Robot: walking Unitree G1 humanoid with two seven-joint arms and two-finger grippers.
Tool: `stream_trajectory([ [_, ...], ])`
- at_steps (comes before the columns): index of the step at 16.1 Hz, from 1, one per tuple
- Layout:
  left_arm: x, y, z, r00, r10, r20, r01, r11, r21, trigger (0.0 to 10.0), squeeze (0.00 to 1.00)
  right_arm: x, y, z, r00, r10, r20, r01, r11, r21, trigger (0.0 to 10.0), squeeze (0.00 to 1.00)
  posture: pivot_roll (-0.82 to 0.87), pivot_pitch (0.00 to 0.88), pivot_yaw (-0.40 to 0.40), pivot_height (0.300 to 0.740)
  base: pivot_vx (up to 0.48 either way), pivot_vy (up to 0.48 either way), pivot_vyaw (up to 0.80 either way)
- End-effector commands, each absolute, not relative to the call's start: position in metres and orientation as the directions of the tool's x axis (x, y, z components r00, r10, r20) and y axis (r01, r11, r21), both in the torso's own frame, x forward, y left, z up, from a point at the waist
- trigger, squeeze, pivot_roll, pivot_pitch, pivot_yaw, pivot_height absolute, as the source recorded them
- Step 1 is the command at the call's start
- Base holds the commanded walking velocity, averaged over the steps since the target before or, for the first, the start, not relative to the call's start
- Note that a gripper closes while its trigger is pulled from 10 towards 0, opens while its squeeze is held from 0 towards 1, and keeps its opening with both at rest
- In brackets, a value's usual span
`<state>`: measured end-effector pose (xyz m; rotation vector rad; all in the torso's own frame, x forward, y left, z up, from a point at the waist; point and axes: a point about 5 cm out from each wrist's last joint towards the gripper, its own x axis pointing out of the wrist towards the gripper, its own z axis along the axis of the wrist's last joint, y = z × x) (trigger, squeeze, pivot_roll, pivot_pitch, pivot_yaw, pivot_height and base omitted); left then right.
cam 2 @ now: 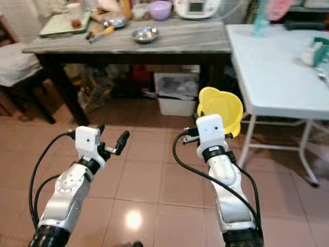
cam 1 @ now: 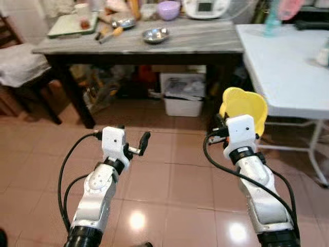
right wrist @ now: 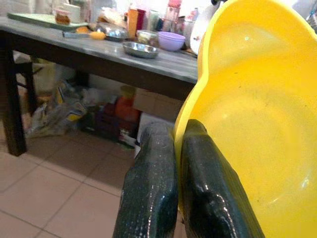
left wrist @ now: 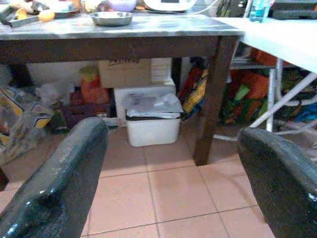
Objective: Setting the table
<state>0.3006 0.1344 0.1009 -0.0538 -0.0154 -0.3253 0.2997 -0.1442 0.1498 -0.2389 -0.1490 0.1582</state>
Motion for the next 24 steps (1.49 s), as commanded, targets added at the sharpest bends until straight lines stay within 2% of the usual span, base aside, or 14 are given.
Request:
stream_trajectory([
  [1,0.3018,0.1358,0.1057,0.946,-0.321,0.038,0.322,0.946,-0.043,10.0,0.00,0.2995,-0.1447,0.1544,0.973,0.173,0.152,-0.131,0.959,-0.251,10.0,0.00,-0.05,0.072,0.081,0.740,0.371,0.000,0.00],
  [9,0.3005,0.1344,0.1046,0.944,-0.329,0.033,0.330,0.943,-0.047,10.0,0.00,0.2981,-0.1445,0.1535,0.973,0.175,0.148,-0.133,0.958,-0.256,10.0,0.00,-0.05,0.079,0.085,0.740,0.385,0.000,0.00],
  [24,0.2993,0.1299,0.1034,0.939,-0.343,0.025,0.344,0.937,-0.052,10.0,0.00,0.2954,-0.1446,0.1526,0.974,0.177,0.143,-0.135,0.955,-0.265,10.0,0.00,-0.05,0.085,0.087,0.740,0.390,0.000,0.58],
])
